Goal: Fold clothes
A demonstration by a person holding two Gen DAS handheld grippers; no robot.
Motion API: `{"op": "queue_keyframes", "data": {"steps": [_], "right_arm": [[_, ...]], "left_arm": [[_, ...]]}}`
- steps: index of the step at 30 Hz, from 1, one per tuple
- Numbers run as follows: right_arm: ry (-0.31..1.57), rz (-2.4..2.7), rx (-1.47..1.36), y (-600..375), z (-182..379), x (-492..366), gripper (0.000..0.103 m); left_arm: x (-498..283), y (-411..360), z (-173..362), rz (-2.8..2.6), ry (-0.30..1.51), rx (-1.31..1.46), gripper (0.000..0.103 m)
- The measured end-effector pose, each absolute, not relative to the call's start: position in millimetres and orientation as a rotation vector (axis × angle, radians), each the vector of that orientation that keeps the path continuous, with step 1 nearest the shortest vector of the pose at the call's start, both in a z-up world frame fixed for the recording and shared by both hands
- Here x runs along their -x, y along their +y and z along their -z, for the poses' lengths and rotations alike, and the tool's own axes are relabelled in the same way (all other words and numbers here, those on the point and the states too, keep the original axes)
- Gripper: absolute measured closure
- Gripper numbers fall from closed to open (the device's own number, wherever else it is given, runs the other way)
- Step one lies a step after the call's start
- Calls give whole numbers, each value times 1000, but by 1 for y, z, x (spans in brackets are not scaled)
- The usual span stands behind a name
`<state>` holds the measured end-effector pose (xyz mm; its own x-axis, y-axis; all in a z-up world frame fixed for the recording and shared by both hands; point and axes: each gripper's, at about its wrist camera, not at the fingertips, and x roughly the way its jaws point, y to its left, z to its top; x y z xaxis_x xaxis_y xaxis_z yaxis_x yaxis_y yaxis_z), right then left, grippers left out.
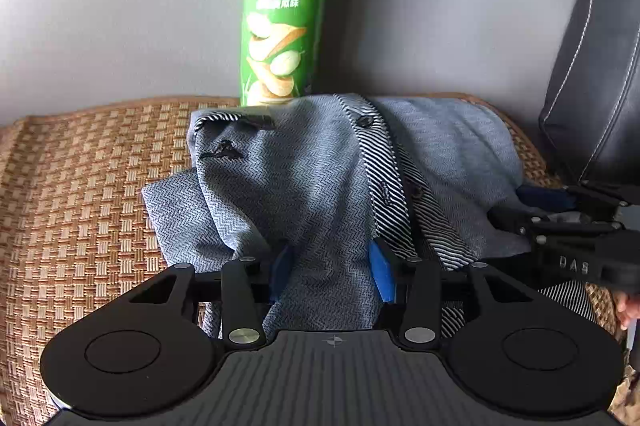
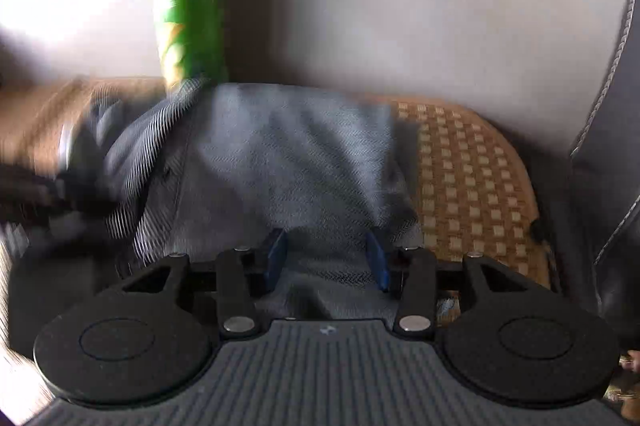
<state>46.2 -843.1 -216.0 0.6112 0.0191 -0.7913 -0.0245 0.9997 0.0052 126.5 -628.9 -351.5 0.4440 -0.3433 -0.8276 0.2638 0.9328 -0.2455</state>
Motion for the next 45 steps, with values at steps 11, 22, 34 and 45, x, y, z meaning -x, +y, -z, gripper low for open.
{"op": "queue_keyframes", "data": {"steps": [11,22,34,45], "right_arm": [[825,-81,-23,-826,173,-122,52],[816,-91,-117,-838,186,-77,40],[726,-73,-63,-823,231,4,38],[739,-38,-16,-818,226,36,37]], "left_arm": [[-196,-627,340,210,1013,130,20],[-105,-618,321,238,966,158,17],[-41,-639,360,268,921,-41,12],[-2,-635,354,255,885,-52,8]]}}
